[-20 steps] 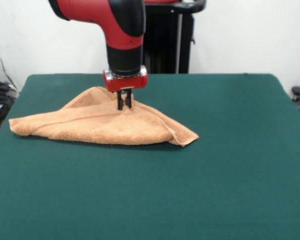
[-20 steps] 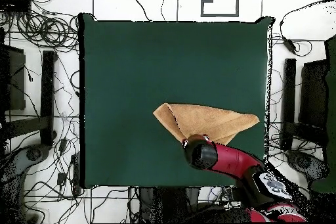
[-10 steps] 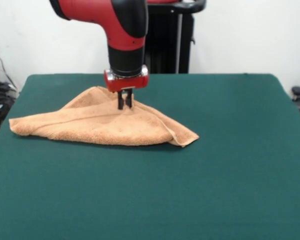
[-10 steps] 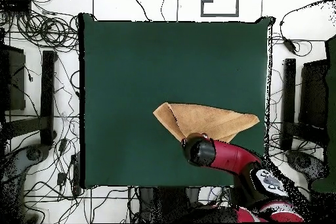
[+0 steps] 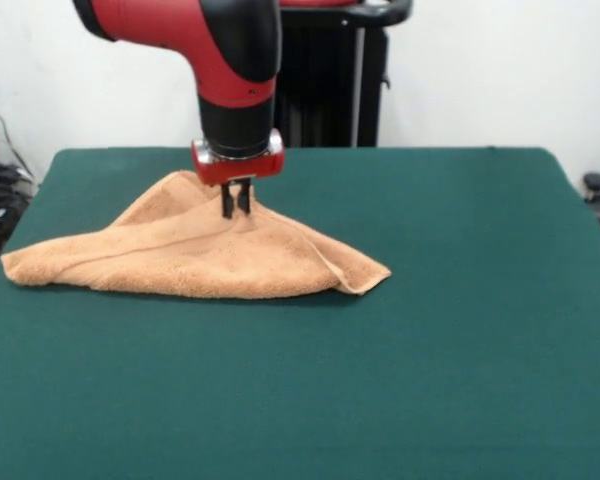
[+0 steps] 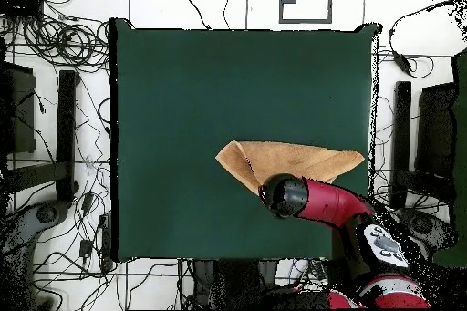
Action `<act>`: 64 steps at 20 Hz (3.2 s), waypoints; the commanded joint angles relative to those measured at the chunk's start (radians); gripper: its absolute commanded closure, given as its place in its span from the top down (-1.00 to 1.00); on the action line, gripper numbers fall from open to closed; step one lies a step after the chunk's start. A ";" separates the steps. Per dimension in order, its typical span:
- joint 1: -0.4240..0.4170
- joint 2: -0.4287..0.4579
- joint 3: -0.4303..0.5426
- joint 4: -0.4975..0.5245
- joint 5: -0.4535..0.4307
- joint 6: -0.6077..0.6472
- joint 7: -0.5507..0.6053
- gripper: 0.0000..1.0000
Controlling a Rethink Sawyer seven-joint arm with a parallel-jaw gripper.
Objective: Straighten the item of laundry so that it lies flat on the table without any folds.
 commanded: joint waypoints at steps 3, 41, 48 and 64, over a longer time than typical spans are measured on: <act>0.042 -0.027 0.084 -0.145 0.022 0.121 0.091 -1.00; 0.040 -0.001 0.107 -0.108 0.060 0.132 0.191 1.00; 0.037 -0.011 0.106 -0.103 0.062 0.147 0.183 1.00; -0.038 0.084 0.202 -0.072 0.076 -0.015 0.136 1.00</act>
